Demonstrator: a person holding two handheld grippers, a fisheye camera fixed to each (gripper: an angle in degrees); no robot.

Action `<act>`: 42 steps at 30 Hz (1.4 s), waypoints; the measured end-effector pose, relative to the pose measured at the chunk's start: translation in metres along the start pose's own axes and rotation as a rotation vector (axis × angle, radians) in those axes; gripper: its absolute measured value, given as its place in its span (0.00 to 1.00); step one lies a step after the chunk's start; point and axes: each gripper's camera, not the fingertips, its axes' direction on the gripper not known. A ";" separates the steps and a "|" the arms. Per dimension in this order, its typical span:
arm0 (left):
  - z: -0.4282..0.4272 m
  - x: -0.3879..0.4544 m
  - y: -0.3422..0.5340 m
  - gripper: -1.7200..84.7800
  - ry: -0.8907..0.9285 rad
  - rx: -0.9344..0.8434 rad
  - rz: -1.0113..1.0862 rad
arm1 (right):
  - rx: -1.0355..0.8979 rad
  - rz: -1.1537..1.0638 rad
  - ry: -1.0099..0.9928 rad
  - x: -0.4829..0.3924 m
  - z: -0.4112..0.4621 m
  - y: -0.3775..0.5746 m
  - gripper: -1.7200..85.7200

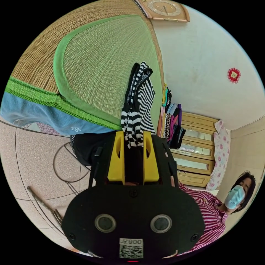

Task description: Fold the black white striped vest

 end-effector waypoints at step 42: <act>-0.048 0.117 0.144 0.05 0.411 0.168 0.400 | 0.118 -0.454 -0.148 -0.257 -0.180 -0.068 0.04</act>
